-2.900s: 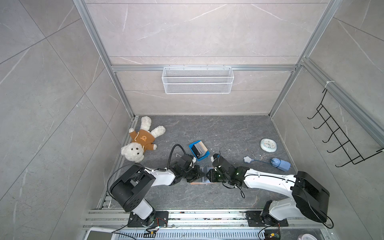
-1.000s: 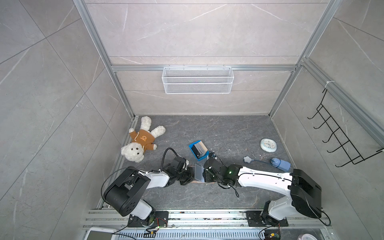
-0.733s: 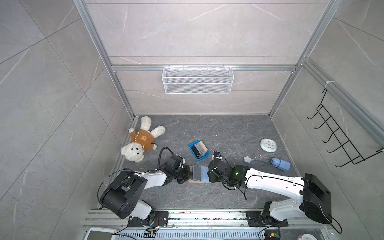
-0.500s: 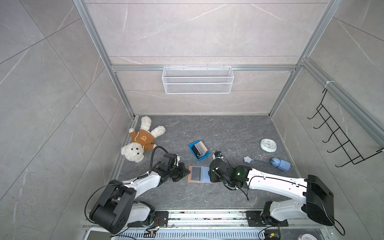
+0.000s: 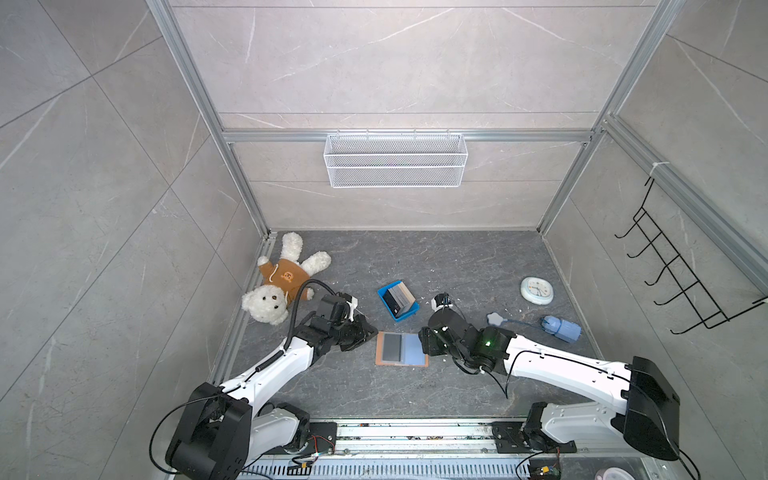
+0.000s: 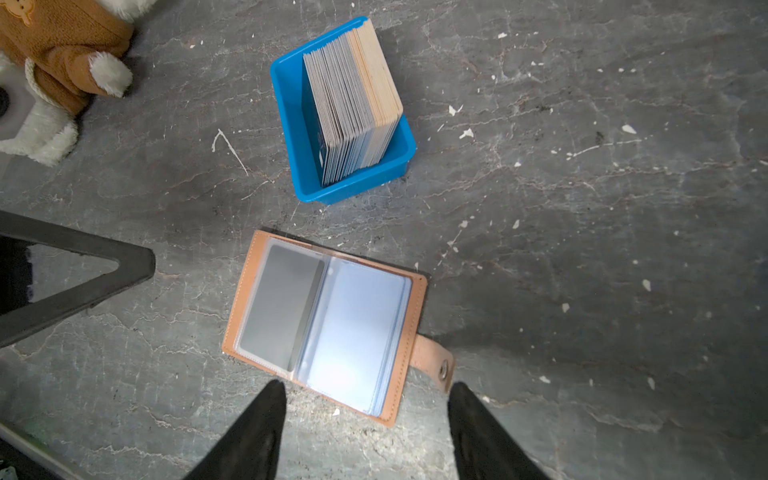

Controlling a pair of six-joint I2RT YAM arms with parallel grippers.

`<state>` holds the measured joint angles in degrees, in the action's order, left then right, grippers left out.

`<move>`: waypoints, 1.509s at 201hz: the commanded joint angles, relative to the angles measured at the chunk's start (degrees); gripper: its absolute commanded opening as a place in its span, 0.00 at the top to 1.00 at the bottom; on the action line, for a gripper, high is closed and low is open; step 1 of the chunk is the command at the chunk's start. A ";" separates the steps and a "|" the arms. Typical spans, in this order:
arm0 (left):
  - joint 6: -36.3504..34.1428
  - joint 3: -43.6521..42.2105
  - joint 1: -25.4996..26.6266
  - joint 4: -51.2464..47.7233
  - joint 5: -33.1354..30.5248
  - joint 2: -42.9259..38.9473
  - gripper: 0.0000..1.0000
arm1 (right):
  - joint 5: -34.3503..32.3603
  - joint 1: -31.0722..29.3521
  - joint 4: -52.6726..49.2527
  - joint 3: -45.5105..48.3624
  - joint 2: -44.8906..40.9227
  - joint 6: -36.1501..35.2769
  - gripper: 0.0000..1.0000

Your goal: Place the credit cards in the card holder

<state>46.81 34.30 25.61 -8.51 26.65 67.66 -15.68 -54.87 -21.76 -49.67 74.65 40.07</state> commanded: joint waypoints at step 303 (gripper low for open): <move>-6.92 14.90 -3.09 1.83 -3.73 17.46 0.81 | 15.68 12.82 9.37 -18.21 23.91 -17.28 0.08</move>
<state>39.27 46.68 23.05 -8.47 21.56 83.50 -0.60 -42.33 -12.73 -65.23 96.05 25.36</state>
